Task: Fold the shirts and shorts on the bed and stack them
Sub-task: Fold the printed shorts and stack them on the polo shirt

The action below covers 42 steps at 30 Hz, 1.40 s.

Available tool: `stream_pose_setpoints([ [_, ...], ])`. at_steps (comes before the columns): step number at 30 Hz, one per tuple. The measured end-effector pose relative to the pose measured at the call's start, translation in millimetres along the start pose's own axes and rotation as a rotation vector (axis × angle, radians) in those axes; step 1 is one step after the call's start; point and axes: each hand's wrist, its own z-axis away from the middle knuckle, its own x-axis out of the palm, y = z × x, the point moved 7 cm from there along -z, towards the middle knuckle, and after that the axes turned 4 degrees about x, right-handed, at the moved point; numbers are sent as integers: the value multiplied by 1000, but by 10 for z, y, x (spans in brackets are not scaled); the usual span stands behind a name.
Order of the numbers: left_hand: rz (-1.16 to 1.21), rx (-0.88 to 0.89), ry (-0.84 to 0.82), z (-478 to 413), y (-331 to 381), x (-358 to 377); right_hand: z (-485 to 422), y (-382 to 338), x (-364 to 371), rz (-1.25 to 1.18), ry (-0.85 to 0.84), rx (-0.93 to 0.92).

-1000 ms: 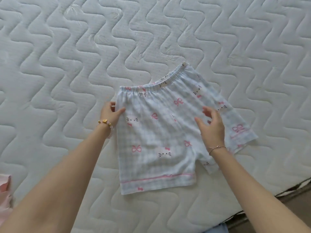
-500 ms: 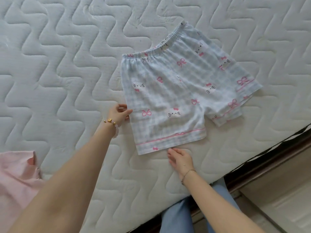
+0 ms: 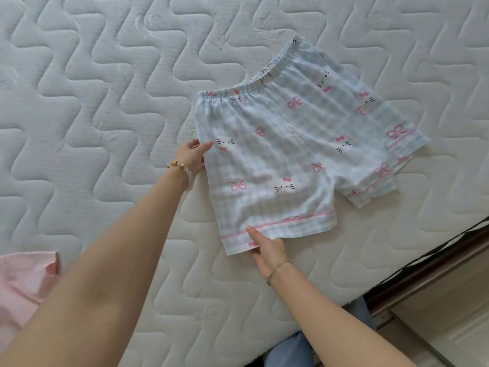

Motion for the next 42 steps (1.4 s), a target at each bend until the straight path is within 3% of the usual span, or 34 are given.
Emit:
stream_pose_setpoints([
  [3, 38, 43, -11, -151, 279, 100, 91, -48, -43, 8, -25, -29],
  [9, -95, 100, 120, -369, 596, 110, 450, -363, -99, -3, -150, -131],
  [17, -1, 184, 34, -331, 1071, 852, 809, -1201, -301, -167, -335, -168],
  [24, 6, 193, -84, -345, 1397, 1934, 669, -2202, -889, -463, -250, -205],
  [30, -80, 67, -228, -475, 1305, 2633, 392, -2672, -1222, -646, -245, -146],
  [35, -120, 120, -23, -450, 1168, 2458, 332, -2792, -1414, -427, -146, -194],
  [40, -317, 372, 351, -275, 1084, 1818, 406, -3119, -1765, 74, 317, -604],
  [42, -452, 370, 505, -143, 991, 1594, 453, -3294, -1804, 255, 454, -754],
])
